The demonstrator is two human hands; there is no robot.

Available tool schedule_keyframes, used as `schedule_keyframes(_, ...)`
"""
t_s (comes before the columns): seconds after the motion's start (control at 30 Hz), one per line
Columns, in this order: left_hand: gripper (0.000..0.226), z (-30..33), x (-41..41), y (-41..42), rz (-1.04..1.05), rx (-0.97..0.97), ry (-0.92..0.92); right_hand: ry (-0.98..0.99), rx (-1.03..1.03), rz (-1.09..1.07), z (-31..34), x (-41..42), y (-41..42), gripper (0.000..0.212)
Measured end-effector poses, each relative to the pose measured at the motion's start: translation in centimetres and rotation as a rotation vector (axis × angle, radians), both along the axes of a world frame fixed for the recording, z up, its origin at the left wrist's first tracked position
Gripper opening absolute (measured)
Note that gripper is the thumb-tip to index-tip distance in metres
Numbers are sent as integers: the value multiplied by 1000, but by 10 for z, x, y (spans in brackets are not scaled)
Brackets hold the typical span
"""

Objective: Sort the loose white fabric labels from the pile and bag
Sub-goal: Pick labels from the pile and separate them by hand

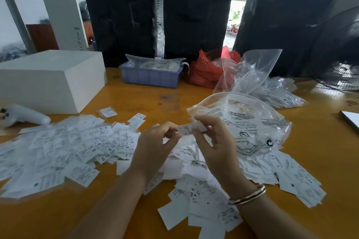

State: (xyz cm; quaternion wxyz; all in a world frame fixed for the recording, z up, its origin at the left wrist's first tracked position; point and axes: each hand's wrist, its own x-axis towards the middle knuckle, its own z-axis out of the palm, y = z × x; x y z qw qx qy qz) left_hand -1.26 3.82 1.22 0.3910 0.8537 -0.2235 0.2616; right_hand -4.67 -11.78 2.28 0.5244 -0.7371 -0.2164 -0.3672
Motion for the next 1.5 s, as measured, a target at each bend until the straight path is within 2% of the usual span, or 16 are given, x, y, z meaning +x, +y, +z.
schedule_keyframes(0.17, 4, 0, 0, -1, -14, -31, 32, -58, -124, -85, -6, 8, -5, 34)
schedule_keyframes(0.27, 12, -1, 1, -1, -16, -34, 37, -65, -125, -83, -8, 12, -7, 28)
schedule_keyframes(0.4, 13, -1, 0, -2, -40, -32, 6, -58, -174, -87, -8, 14, -11, 33)
schedule_keyframes(0.57, 22, 3, -3, -2, -82, -114, -2, -25, -236, -104, -9, 15, -17, 29)
schedule_keyframes(0.73, 13, 0, -1, -2, -80, -68, -15, -32, -321, -138, -10, 15, -18, 28)
schedule_keyframes(0.9, 29, 3, -1, -2, -106, -100, -3, -51, -386, -189, -10, 16, -16, 29)
schedule_keyframes(1.0, 31, 3, -2, -4, -142, -115, 14, -70, -458, -209, -10, 14, -11, 31)
schedule_keyframes(1.1, 24, 3, -3, -4, -153, -203, 65, 13, -353, -224, -10, 14, -10, 29)
schedule_keyframes(1.17, 29, 4, -4, -5, -147, -286, 108, 44, -250, -238, -10, 14, -11, 18)
schedule_keyframes(1.3, 19, 6, -6, -7, -156, -342, 143, 64, -292, -221, -12, 15, -7, 14)
schedule_keyframes(1.5, 14, 4, -3, -6, -106, -373, 189, 149, -385, -95, -12, 12, -1, 26)
